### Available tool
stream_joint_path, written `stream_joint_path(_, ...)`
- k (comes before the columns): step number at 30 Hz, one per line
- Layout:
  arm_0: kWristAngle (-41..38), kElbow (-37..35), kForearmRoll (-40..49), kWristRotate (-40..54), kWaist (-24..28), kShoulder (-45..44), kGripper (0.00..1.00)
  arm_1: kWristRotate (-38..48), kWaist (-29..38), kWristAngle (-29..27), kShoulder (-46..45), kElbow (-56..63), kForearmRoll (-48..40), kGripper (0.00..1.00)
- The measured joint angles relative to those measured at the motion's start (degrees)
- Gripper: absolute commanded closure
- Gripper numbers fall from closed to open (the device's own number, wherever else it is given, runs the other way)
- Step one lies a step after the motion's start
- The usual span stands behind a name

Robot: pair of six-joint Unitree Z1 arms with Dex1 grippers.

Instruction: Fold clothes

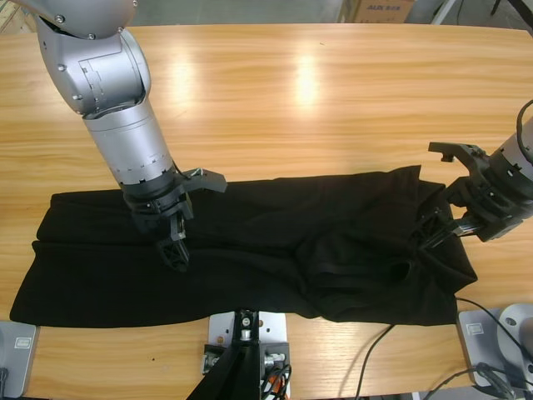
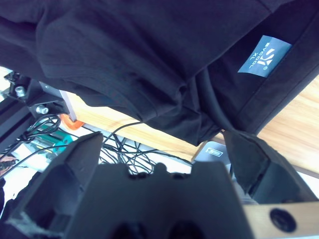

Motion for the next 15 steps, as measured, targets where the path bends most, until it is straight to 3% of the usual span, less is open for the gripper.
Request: stream_joint_path(15,4.30,-2.15,0.84,-0.02,-0.01,1.87,0.013,0.00,0.00,0.00,0.00,0.00,-0.42,0.000)
